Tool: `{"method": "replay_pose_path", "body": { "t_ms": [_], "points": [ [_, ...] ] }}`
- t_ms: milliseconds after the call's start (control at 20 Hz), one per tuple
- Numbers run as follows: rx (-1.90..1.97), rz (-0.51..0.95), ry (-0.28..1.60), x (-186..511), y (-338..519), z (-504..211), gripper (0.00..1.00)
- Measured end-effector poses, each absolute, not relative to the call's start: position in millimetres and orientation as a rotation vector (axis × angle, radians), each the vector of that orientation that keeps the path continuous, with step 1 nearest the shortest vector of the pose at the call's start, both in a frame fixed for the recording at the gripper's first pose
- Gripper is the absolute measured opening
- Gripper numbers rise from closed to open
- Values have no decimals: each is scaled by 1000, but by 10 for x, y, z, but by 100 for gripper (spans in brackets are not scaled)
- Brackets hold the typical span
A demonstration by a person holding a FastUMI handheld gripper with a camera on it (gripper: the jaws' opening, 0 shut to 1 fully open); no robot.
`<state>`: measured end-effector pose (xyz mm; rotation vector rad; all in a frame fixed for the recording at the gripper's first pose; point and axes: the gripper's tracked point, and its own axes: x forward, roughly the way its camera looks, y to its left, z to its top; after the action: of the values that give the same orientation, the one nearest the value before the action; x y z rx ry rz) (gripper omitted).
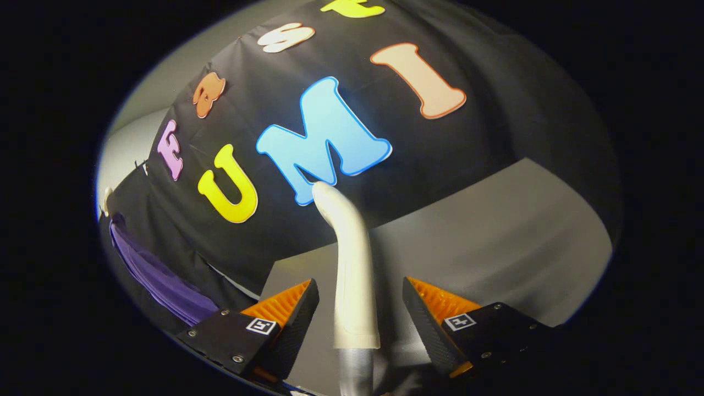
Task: Iron the clothes twice with a garment steamer, once on the left side and once on the right side.
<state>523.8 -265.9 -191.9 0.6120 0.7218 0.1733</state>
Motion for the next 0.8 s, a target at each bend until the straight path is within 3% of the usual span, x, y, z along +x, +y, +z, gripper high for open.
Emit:
{"method": "replay_pose_path", "body": {
  "t_ms": [250,450,500,550,800],
  "points": [
    [924,240,793,5391,-2604,-1937,93],
    [992,295,879,5351,-2461,-2076,66],
    [1025,297,894,5349,-2452,-2081,52],
    [1057,297,910,5385,-2411,-2096,44],
    [1043,282,877,5385,-2428,-2046,33]
  ]
}}
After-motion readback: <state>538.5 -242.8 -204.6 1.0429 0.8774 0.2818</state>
